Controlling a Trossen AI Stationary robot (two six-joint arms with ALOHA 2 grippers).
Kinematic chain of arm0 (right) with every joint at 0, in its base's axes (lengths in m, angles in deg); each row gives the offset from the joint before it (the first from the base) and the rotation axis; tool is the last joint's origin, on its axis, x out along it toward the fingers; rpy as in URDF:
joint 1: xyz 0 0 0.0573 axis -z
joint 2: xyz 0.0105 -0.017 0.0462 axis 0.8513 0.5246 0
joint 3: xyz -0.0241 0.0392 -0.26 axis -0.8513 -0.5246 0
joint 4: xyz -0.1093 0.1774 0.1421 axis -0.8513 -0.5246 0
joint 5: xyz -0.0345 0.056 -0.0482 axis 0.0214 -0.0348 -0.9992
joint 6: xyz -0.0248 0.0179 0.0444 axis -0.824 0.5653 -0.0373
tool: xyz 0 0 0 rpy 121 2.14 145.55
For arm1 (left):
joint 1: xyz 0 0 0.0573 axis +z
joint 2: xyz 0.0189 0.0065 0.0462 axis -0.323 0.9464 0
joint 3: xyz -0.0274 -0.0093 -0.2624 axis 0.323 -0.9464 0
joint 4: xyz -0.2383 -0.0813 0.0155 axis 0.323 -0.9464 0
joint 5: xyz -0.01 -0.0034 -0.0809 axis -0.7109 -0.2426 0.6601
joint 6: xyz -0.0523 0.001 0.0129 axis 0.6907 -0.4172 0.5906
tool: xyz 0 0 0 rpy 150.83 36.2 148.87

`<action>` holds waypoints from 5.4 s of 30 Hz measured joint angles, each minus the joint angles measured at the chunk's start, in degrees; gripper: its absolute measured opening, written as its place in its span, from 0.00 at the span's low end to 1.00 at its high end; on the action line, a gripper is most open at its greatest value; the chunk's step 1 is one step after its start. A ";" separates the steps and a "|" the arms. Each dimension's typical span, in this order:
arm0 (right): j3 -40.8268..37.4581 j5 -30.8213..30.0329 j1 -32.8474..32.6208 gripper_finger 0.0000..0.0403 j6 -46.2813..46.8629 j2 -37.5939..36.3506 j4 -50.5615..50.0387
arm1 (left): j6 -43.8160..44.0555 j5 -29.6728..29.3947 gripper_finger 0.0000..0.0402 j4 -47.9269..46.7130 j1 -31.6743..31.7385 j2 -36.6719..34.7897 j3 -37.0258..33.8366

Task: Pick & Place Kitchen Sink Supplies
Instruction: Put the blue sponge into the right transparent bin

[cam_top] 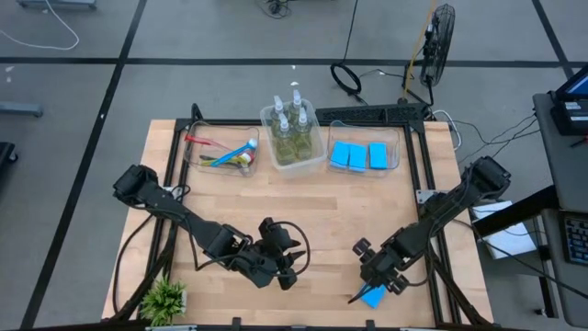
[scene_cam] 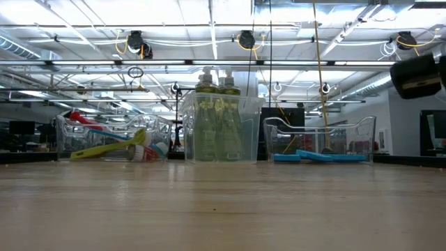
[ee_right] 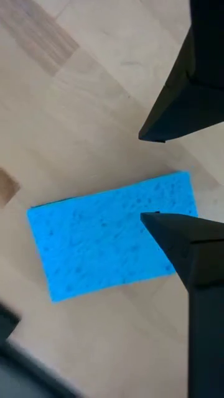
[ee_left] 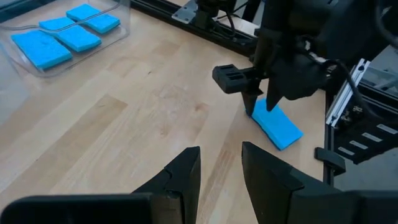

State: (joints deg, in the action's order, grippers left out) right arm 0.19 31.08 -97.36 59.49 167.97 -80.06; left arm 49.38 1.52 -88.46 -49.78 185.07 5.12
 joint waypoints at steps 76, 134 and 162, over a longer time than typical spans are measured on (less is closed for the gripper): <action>-0.27 17.72 6.80 0.00 25.29 -41.44 19.97 | -1.73 -1.03 0.30 0.04 0.15 0.00 0.04; -7.08 -43.96 23.48 0.00 38.70 -32.96 -27.61 | -4.15 -1.00 0.30 0.02 3.79 0.00 0.04; -2.52 -36.95 64.01 0.00 35.15 -36.02 -7.94 | -10.31 0.14 0.30 -2.29 10.99 -0.12 -0.01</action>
State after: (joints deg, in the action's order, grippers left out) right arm -2.33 -5.87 -33.35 94.64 131.95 -88.00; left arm 39.07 1.65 -90.76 -38.79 184.96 5.11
